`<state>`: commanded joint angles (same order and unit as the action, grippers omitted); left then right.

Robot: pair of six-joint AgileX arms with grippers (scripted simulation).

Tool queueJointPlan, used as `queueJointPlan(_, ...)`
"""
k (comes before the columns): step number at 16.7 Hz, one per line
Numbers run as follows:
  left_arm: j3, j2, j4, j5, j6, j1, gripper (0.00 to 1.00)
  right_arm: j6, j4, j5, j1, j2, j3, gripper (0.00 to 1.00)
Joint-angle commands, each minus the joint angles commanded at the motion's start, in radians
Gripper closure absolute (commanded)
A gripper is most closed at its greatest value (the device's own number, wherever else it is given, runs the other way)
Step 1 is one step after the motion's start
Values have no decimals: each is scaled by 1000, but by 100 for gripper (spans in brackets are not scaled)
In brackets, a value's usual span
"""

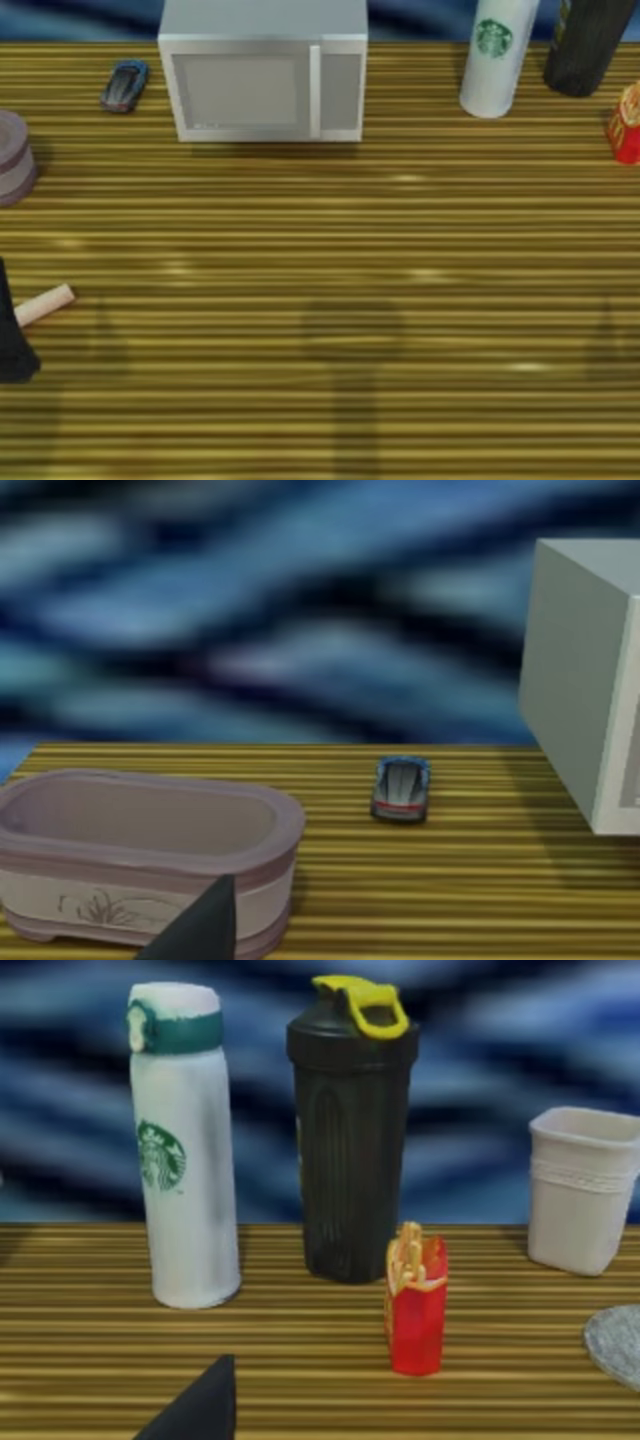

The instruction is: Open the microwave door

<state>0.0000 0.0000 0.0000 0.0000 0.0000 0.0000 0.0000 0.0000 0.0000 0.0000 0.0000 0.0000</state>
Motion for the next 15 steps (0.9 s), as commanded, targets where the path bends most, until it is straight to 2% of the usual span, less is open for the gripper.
queueJointPlan(4, 31, 31, -11, -7, -11, -13, 0, 0, 0, 0, 0, 0, 0, 0)
queueJointPlan(7, 157, 157, -55, -36, -54, -63, 0, 0, 0, 0, 0, 0, 0, 0)
queueJointPlan(11, 449, 472, -157, -101, -141, -165, 0, 0, 0, 0, 0, 0, 0, 0)
queueJointPlan(15, 800, 914, -292, -179, -241, -289, 0, 0, 0, 0, 0, 0, 0, 0)
